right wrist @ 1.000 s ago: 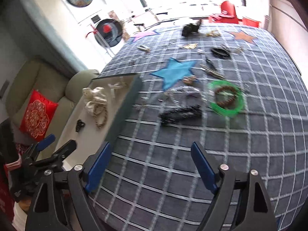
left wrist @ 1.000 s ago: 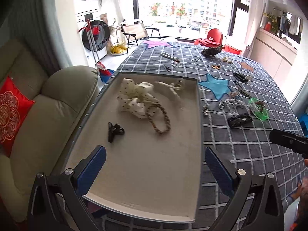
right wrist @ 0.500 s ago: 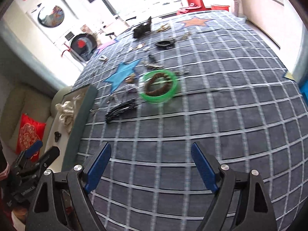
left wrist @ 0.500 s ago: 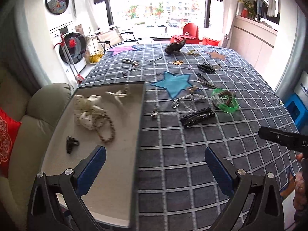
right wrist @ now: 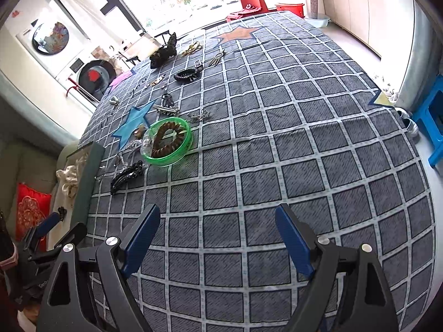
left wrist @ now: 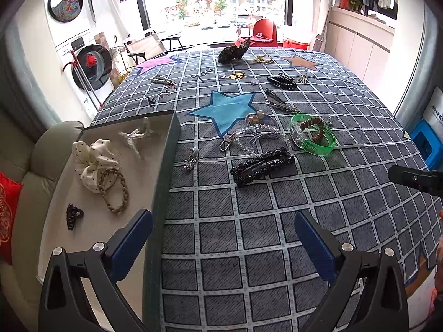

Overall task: Organize jewelry
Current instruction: 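Withdraw both tools from the tray back over the table, then grasp the black rhinestone barrette with the left tool while the right tool grasps the green bangle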

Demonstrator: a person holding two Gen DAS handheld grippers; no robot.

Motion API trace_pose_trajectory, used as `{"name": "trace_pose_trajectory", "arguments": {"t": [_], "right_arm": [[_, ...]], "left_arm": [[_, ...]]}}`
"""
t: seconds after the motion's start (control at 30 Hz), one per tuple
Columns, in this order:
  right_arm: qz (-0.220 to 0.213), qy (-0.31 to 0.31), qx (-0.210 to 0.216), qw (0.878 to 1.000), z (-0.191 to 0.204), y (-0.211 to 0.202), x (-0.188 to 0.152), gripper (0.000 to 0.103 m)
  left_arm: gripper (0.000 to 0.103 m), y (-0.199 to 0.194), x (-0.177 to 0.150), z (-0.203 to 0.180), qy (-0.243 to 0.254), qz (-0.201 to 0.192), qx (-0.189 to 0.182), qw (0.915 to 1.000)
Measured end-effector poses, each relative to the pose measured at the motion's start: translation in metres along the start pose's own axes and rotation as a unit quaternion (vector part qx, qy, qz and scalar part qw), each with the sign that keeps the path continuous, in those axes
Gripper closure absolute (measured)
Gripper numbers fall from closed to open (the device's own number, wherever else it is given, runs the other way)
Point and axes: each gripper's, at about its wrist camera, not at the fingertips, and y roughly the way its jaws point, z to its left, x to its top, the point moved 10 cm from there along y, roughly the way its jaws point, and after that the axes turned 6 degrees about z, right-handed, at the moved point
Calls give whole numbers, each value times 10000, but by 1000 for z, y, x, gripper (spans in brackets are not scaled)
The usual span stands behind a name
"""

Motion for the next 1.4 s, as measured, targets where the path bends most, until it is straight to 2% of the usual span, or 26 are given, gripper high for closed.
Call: {"name": "trace_pose_trajectory", "arguments": {"t": [0.37, 0.43, 0.47, 0.57, 0.77, 0.83, 1.03, 1.17, 1.3, 1.33, 1.4], "right_arm": [[147, -308, 8, 9994, 16, 18, 21, 16], [182, -290, 27, 9994, 18, 24, 27, 16], [199, -270, 42, 9994, 19, 26, 31, 16], [248, -251, 88, 9993, 24, 35, 40, 18], [411, -373, -62, 9984, 33, 57, 54, 41], [501, -412, -154, 9978, 35, 65, 55, 52], [572, -680, -438, 9951, 43, 78, 58, 61], [547, -857, -627, 9928, 46, 79, 60, 66], [558, -871, -629, 9926, 47, 81, 59, 92], [541, -876, -632, 9927, 47, 80, 59, 93], [503, -885, -636, 9928, 47, 79, 58, 95]], "left_arm": [[0, 18, 26, -24, 596, -89, 10, 9982], [4, 23, 31, -28, 688, -83, -5, 9976], [11, 26, 33, -29, 721, -67, -18, 9974], [11, 37, 38, -31, 785, 14, -44, 9969], [11, 59, 42, -33, 837, 218, -112, 9962], [11, 64, 42, -35, 855, 283, -159, 9958], [12, 80, 38, -43, 935, 477, -318, 9940], [23, 79, 37, -47, 895, 483, -528, 9934], [46, 76, 37, -51, 914, 471, -629, 9927], [49, 74, 36, -53, 928, 467, -660, 9924], [50, 73, 35, -54, 952, 445, -642, 9924]]}}
